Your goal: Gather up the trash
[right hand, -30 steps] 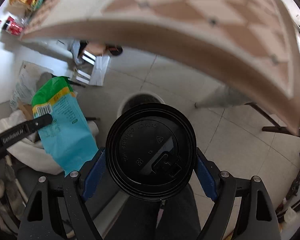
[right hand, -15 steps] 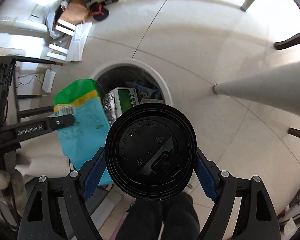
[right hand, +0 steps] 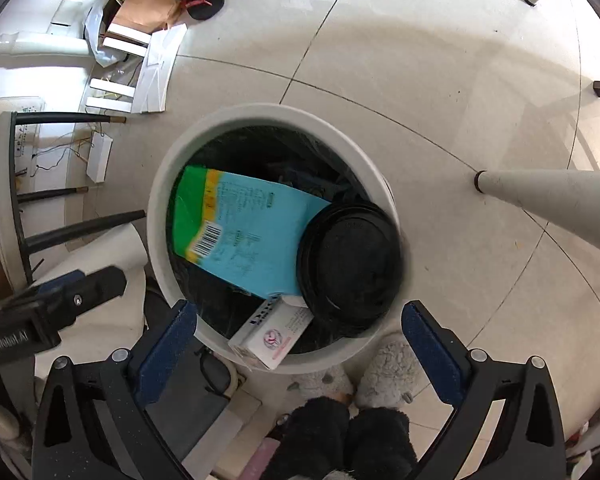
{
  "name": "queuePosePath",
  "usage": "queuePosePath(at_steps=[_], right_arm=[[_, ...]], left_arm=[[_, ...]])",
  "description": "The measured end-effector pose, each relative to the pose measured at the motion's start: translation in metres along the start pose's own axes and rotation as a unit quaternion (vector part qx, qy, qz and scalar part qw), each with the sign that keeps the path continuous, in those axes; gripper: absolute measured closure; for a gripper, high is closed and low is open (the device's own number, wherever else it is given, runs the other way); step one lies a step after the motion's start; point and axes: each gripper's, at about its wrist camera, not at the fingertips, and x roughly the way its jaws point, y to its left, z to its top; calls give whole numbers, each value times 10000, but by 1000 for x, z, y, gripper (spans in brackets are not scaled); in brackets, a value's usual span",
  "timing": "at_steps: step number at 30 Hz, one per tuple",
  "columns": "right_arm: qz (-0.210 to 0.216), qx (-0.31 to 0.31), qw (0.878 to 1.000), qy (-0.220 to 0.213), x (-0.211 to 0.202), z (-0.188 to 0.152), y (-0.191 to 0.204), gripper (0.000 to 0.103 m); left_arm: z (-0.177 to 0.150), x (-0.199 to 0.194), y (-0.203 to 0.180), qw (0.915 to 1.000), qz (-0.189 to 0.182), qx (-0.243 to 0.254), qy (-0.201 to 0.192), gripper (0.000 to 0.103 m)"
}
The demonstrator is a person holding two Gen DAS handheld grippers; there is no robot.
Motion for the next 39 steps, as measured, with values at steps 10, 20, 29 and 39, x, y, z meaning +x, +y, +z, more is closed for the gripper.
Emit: queuePosePath(at_steps=[10, 20, 29, 39], right_arm=[[-327, -244, 9986, -347, -52, -25, 9, 0], [-455, -196, 9970, -600, -160, -87, 15, 0], [12, -287, 9978, -589, -331, -171, 40, 0], [855, 180, 9929, -801, -494, -249, 53, 0]], left_arm=[[-28, -52, -1, 9954, 503, 188, -793, 0], [-102, -153, -20, 9955, 417, 363, -773, 0], [-174, -297, -50, 9948, -156, 694, -726, 0], [-210, -439, -72, 9702, -831, 2064, -959, 0]])
